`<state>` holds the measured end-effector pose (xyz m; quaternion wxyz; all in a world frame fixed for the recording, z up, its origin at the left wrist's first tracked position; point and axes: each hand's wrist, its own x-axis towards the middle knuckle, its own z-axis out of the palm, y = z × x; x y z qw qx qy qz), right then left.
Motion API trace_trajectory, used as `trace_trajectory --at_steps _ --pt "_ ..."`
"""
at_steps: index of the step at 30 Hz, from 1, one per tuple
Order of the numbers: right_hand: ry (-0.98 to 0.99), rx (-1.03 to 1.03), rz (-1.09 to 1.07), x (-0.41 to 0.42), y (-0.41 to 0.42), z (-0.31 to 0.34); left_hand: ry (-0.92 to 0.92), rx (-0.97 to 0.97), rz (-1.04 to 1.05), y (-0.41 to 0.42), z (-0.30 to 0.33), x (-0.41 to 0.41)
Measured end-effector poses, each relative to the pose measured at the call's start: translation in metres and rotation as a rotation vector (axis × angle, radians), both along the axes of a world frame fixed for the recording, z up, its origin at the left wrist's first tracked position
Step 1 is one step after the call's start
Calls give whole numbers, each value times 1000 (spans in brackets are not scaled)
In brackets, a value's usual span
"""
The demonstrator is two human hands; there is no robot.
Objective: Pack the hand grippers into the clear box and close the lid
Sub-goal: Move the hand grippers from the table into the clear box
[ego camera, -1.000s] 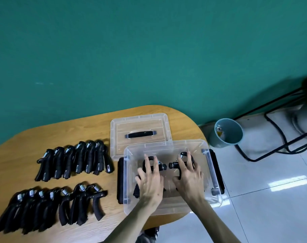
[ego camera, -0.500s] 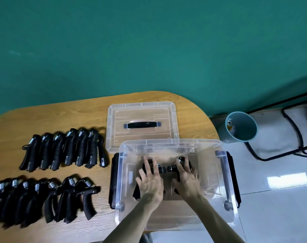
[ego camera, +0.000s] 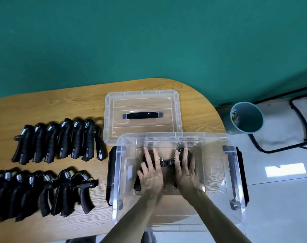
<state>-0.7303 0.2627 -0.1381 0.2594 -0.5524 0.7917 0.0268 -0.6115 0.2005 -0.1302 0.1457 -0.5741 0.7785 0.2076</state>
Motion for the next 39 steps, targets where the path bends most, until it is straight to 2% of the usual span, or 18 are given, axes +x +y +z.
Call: trace_trajectory --at_steps 3,6,8,11,15,18,26,35,39 --pt "25 -4 -4 1 -2 0 6 11 59 0 0 0" --pt "26 29 26 -1 -3 5 54 -14 22 0 5 6" --pt "73 14 32 -2 -7 18 73 30 -9 -4 22 10" --pt "94 -10 15 1 -14 46 86 -4 -7 -11 58 14" --pt "82 -210 -59 13 -18 104 187 -160 -160 -18 108 30" --pt "102 -280 -67 25 -22 143 274 -223 -221 -26 145 49" --pt "118 -409 82 93 -50 214 237 -315 -114 -54 214 125" --pt "7 -394 178 200 -103 236 139 -305 63 -83 236 234" --pt "60 -357 222 251 -124 241 117 -293 136 -95 234 290"
